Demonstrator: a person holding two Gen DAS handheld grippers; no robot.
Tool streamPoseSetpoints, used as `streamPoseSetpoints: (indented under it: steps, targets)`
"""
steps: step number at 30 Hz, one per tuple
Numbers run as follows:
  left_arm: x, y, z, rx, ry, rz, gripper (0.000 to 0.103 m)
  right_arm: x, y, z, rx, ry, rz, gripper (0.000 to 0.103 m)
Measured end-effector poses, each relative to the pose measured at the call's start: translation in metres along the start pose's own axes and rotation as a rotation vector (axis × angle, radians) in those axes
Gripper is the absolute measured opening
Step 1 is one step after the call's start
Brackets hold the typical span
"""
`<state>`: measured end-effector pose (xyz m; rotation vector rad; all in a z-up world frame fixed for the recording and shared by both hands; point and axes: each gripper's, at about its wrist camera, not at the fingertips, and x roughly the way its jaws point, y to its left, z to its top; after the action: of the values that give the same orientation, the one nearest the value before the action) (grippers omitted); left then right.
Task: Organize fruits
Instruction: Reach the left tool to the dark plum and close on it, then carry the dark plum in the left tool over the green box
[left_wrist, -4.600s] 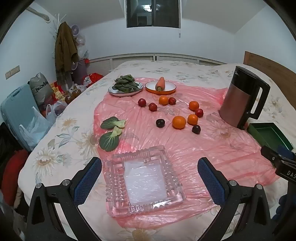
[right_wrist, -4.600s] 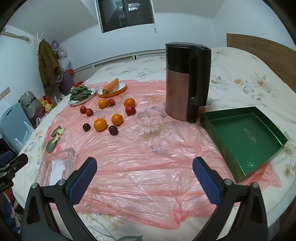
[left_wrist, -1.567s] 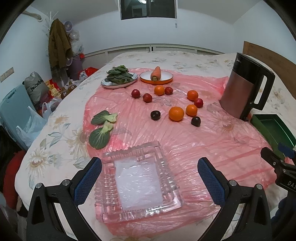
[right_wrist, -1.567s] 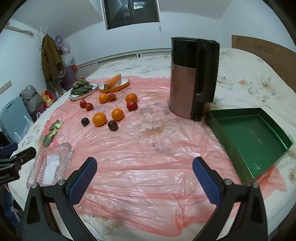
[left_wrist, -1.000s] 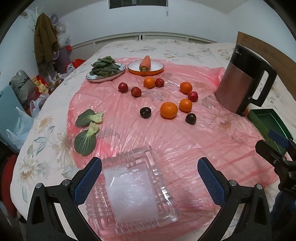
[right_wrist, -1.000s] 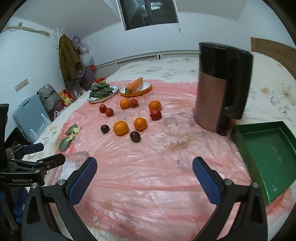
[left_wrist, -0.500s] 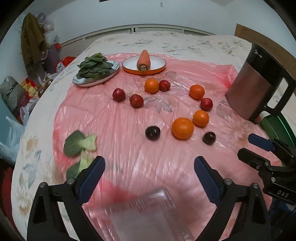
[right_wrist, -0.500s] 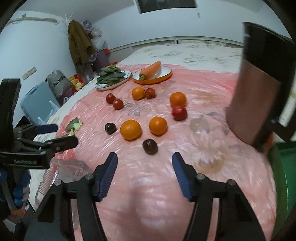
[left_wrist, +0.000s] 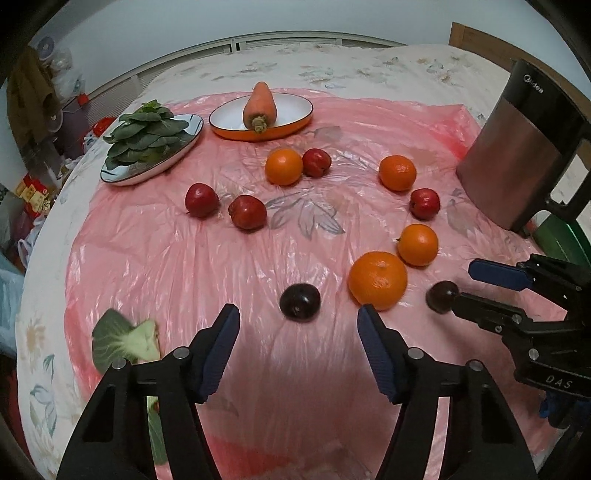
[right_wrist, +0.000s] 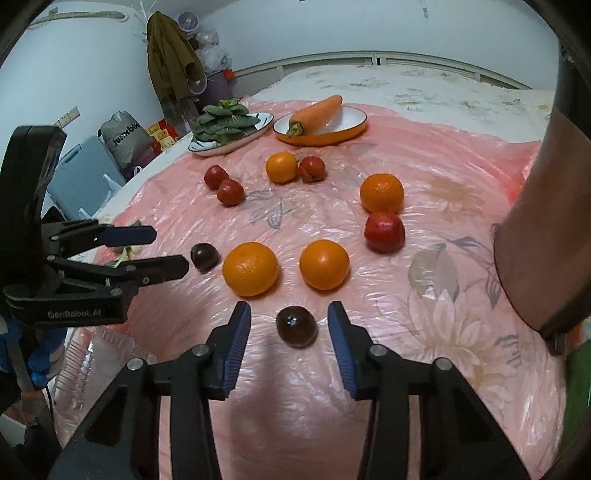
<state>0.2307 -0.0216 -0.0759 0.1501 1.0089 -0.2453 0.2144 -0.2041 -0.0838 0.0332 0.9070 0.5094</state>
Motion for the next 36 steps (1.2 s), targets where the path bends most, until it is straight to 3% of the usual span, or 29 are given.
streamPoseSetpoints:
  steps: [2, 4, 10, 23, 26, 28, 36]
  targets:
    - [0.007, 0.001, 0.003, 0.005, 0.01, 0.003, 0.058, 0.004, -0.001, -0.001, -0.002, 0.01, 0.001, 0.053]
    - [0.012, 0.002, 0.004, 0.008, 0.02, 0.0, 0.053, 0.008, -0.003, -0.002, -0.003, 0.02, 0.006, 0.043]
    - [0.03, 0.002, 0.004, 0.015, 0.051, -0.012, 0.045, 0.016, -0.008, -0.006, 0.004, 0.042, 0.007, 0.035]
    - [0.045, 0.009, 0.002, -0.009, 0.078, -0.037, 0.033, 0.028, 0.001, -0.006, -0.056, 0.076, -0.02, 0.035]
    - [0.048, 0.012, 0.0, -0.021, 0.083, -0.048, 0.025, 0.031, 0.004, -0.006, -0.075, 0.089, -0.034, 0.034]
    - [0.049, 0.015, -0.001, -0.039, 0.086, -0.065, 0.024, 0.033, 0.004, -0.006, -0.078, 0.1, -0.03, 0.021]
    - [0.046, 0.02, -0.003, -0.064, 0.071, -0.094, 0.023, 0.03, -0.005, -0.006, -0.025, 0.085, 0.019, 0.011]
